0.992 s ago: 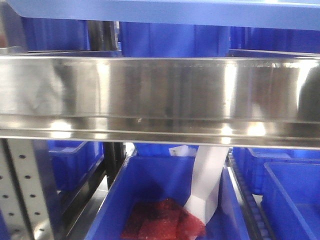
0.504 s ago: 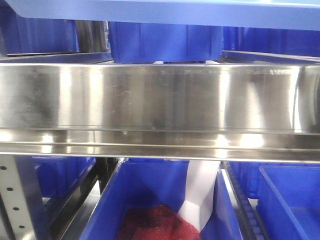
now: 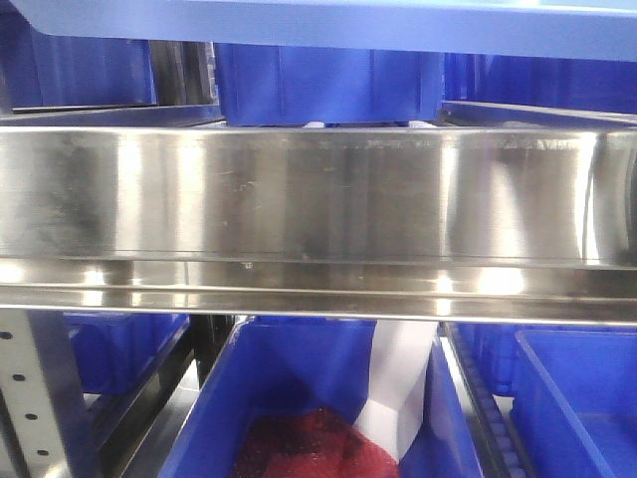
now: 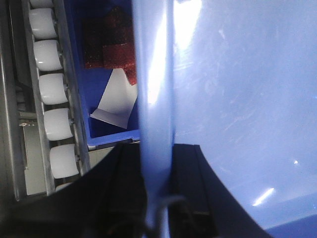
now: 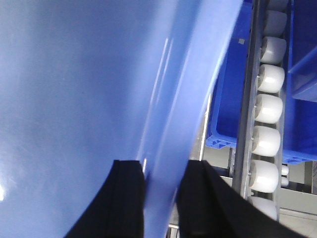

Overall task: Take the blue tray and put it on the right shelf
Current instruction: 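Position the base at the rack holding the tray above the shelf, then push the tray forward onto the roller shelf with both grippers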

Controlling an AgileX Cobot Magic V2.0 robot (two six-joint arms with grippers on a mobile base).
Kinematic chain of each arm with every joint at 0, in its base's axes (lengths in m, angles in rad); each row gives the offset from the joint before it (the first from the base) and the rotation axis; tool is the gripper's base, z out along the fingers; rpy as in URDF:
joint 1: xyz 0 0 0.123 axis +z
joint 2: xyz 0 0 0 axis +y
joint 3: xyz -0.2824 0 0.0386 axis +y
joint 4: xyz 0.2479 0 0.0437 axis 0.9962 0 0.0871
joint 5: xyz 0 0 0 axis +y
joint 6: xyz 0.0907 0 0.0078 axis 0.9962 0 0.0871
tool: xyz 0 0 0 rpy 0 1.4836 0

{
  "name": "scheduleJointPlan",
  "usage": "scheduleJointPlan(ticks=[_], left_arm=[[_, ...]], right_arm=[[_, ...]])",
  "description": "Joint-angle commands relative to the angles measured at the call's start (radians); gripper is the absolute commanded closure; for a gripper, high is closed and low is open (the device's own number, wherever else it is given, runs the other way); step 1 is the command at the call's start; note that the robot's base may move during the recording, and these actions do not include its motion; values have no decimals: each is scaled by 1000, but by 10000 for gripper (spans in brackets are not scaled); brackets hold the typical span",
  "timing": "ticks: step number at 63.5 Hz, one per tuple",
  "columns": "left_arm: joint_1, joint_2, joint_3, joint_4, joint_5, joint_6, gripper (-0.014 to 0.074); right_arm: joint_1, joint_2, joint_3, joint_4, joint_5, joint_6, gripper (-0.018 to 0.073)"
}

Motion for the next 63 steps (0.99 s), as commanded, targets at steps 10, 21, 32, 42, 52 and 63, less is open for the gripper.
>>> scheduleJointPlan(ticks=[10, 21, 32, 42, 52, 63], left_arm=[[-10, -35, -35, -18, 73, 16, 645], [-10, -35, -35, -18, 71, 16, 645], [-8, -35, -35, -16, 26, 16, 645], [24, -31, -35, -14, -68, 16, 645], [73, 28, -50, -14, -119, 15, 645], [103, 146, -101, -14, -150, 15, 645]], right_arm=[[-1, -25, -24, -28, -39, -44, 503], [-1, -25, -26, -28, -43, -44, 503], [-1, -19, -35, -27, -71, -75, 503], [-1, 57, -140, -23, -42, -99, 503], [-1, 193, -286, -14, 0, -103, 503], [-1, 348, -398, -12, 27, -103, 503]])
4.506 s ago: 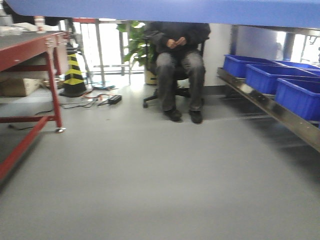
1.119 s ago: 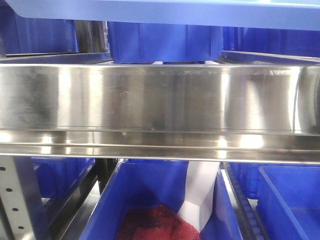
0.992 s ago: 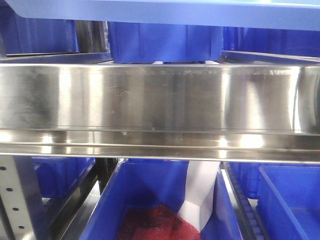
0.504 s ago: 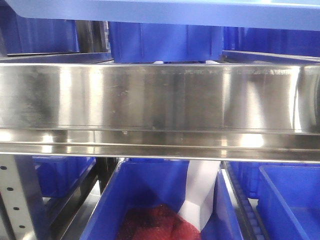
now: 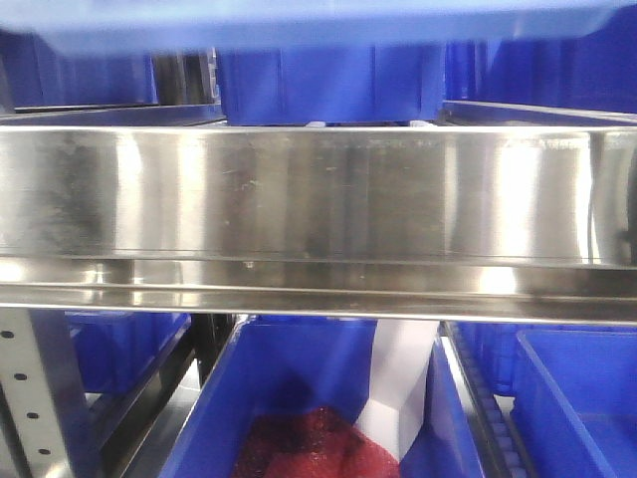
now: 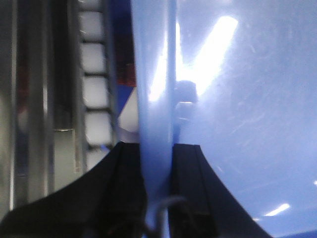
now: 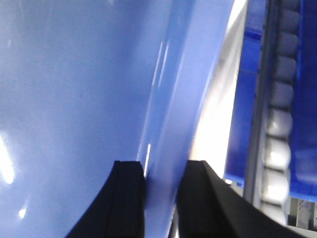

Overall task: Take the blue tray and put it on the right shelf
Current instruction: 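Push the tray forward onto the roller shelf with both grippers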

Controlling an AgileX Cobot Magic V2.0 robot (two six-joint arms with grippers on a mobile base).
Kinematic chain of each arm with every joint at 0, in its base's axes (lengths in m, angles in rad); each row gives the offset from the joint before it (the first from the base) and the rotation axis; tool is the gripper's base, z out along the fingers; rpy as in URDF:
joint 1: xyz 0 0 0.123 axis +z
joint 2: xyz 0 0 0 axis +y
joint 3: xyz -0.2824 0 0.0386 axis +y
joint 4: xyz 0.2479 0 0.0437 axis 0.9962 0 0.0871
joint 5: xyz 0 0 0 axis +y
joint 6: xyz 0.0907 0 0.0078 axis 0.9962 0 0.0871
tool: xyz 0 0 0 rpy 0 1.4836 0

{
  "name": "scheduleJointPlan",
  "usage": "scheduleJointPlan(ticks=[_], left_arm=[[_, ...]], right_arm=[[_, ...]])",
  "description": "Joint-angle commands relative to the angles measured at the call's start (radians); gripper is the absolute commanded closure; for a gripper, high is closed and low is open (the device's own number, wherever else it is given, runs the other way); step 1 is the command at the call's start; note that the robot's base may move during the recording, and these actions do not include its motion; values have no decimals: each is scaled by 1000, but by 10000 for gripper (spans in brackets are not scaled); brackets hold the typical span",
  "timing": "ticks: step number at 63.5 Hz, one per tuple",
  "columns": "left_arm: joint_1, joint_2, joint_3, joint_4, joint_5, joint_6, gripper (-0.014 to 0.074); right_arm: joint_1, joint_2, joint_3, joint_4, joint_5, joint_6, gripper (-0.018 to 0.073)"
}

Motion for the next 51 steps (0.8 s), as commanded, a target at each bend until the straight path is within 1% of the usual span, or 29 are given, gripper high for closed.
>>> scheduleJointPlan(ticks=[1, 11, 23, 27, 29, 34, 36, 37, 38, 40, 41, 46, 48, 51], left_arm=[[-4, 22, -57, -38, -69, 15, 645], [-4, 101, -86, -37, -68, 15, 645], [-4, 134, -88, -37, -65, 15, 639], [-4, 134, -88, -37, -60, 15, 607], [-4, 134, -88, -37, -60, 15, 579], [-4, 134, -88, -37, -62, 22, 472], [-4, 134, -88, -37, -62, 22, 417], [-4, 134, -88, -37, -64, 22, 375], [-4, 134, -88, -37, -64, 22, 346], [-4, 134, -88, -37, -64, 22, 277], [-4, 134, -88, -36, -64, 22, 237], [-4, 134, -88, -34, -64, 22, 135], [-4, 134, -88, -34, -64, 22, 104], [-4, 134, -88, -32, -64, 22, 84]], right_arm=[[2, 40, -78, 15, 10, -34, 503], [2, 130, -83, 15, 7, -34, 503], [2, 191, -83, 15, 9, -34, 503], [2, 197, -83, 15, 8, -34, 496], [2, 197, -83, 15, 6, -34, 480], [2, 194, -83, 15, 0, -34, 382], [2, 194, -83, 13, 0, -34, 307], [2, 194, -83, 13, 0, -34, 272], [2, 194, -83, 10, 0, -34, 218], [2, 194, -83, 9, 1, -34, 141], [2, 194, -83, 6, 3, -34, 83], [2, 193, -83, -7, 11, -32, -87], [2, 193, -83, -17, 13, -30, -80], [2, 191, -83, -28, 14, -24, -68]])
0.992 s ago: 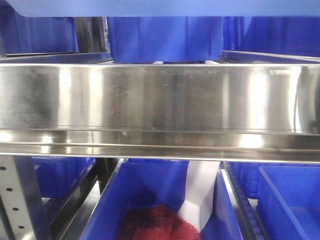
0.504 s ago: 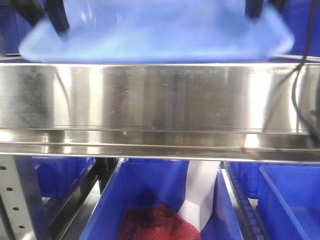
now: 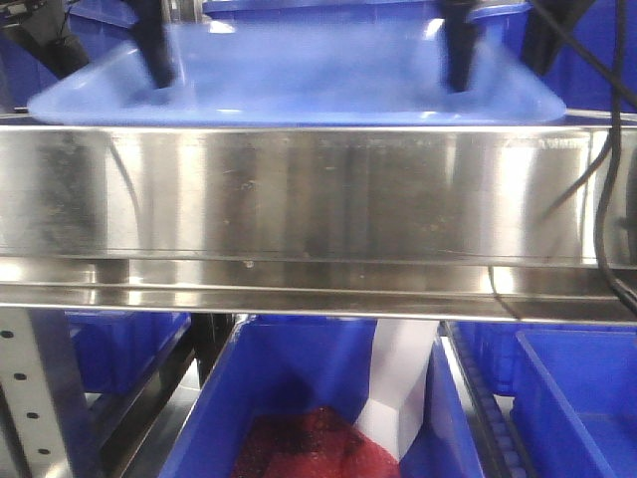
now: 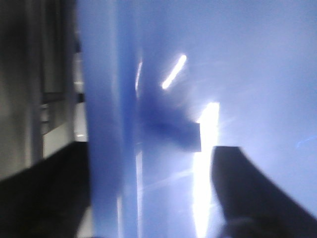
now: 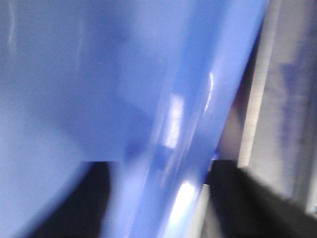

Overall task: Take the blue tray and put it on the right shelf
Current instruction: 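Push the tray forward onto the roller shelf with both grippers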

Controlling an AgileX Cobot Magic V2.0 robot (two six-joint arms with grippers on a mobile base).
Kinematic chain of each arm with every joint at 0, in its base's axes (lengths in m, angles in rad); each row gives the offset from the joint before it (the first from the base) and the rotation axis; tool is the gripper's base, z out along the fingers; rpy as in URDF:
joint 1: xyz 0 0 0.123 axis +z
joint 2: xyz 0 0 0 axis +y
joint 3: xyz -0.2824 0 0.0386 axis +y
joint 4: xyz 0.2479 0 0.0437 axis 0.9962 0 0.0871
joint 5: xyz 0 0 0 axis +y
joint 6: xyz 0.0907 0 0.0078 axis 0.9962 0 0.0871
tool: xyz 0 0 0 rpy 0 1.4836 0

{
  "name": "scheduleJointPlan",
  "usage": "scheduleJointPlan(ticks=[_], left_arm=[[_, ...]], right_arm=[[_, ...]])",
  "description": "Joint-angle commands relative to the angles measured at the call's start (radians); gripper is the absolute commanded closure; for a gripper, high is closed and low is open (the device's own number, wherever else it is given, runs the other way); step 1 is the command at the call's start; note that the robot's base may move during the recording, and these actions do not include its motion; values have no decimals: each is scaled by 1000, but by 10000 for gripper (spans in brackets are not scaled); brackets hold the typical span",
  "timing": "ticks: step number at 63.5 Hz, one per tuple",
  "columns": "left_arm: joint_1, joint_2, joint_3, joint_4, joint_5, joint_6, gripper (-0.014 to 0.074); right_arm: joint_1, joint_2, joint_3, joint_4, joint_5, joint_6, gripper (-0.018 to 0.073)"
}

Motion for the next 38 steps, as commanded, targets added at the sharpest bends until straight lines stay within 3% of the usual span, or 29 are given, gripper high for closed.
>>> scheduleJointPlan(ticks=[1, 26, 33, 38], left_arm=[[-9, -52, -38, -27, -38, 4, 83], [-17, -130, -38, -13, -36, 21, 92], [-54, -217, -28, 35, -45, 21, 161], [-87, -284, 3, 79, -69, 21, 254]], right_arm=[[1, -53, -33, -30, 16, -5, -66], [1, -145, -33, -39, 3, -5, -46], [2, -213, -33, -38, 6, -6, 72], [2, -270, -31, -38, 5, -16, 217]])
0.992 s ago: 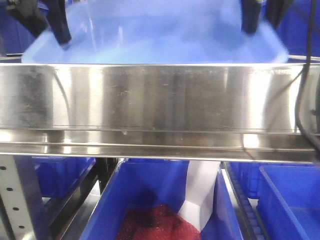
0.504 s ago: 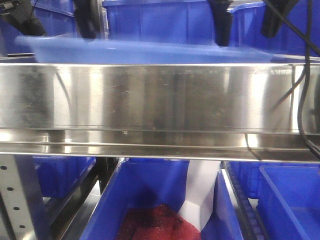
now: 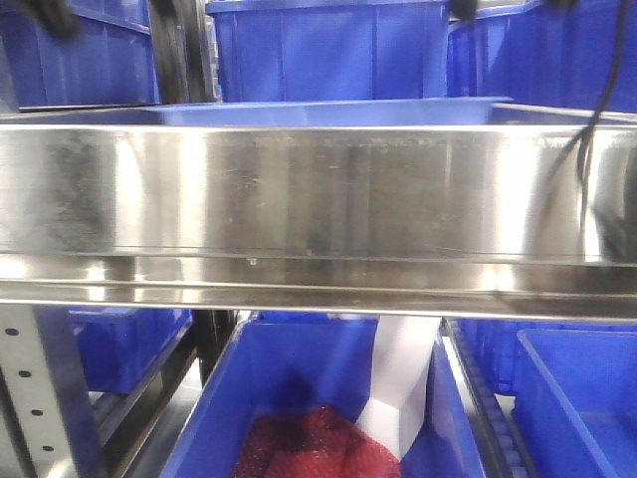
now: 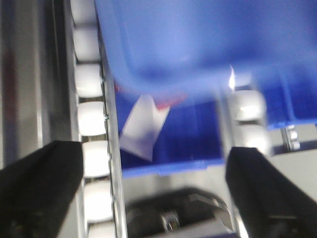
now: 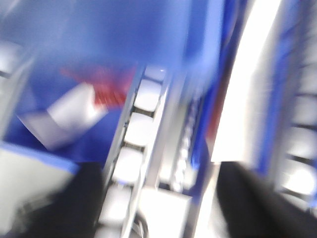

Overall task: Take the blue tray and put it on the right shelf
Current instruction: 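Push the tray forward onto the roller shelf with both grippers, then open both grippers and pull them back from the tray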

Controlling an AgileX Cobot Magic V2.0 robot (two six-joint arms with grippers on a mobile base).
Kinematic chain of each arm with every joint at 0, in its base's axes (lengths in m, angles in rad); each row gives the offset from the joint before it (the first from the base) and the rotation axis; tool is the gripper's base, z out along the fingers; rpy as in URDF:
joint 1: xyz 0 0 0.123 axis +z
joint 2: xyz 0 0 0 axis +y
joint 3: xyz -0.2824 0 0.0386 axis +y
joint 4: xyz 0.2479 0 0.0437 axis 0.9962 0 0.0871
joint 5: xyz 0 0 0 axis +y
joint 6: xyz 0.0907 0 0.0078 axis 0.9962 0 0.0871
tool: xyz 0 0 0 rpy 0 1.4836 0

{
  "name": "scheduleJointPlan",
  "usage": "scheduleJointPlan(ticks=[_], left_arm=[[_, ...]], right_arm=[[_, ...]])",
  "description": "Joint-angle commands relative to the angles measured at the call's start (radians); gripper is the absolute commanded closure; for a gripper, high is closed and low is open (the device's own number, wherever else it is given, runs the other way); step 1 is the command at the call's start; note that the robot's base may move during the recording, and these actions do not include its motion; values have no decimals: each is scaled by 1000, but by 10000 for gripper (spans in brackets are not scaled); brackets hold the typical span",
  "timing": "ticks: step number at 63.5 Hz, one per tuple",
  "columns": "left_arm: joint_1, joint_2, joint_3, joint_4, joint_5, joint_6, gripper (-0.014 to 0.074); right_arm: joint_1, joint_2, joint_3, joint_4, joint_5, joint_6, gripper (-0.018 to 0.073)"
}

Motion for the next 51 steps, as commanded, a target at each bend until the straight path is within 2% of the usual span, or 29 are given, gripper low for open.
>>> scheduleJointPlan(ticks=[1, 7, 9, 14, 20, 25, 33, 44, 51], left_arm=[[-42, -126, 3, 38, -58, 5, 272], [-91, -223, 80, 54, -87, 5, 410], [-107, -258, 115, 54, -106, 5, 452], [-144, -355, 232, 61, -190, 5, 556], [-158, -479, 374, 63, -315, 7, 649], [-158, -585, 489, 66, -412, 15, 645], [-158, -772, 679, 69, -547, 81, 645], [-158, -979, 890, 69, -636, 85, 645], [-158, -1101, 995, 69, -688, 85, 645]], right_arm=[[1, -114, -31, -28, 5, -17, 261], [1, -183, -31, -28, 12, -34, 473], [1, -207, -28, -26, 12, -42, 519], [1, -279, 12, -23, -9, -69, 505], [1, -379, 121, -23, -73, -84, 505], [1, -481, 264, -23, -146, -88, 505], [1, -682, 557, -23, -338, -88, 505], [1, -988, 939, -23, -600, -89, 505], [1, -1180, 1126, -23, -701, -89, 505]])
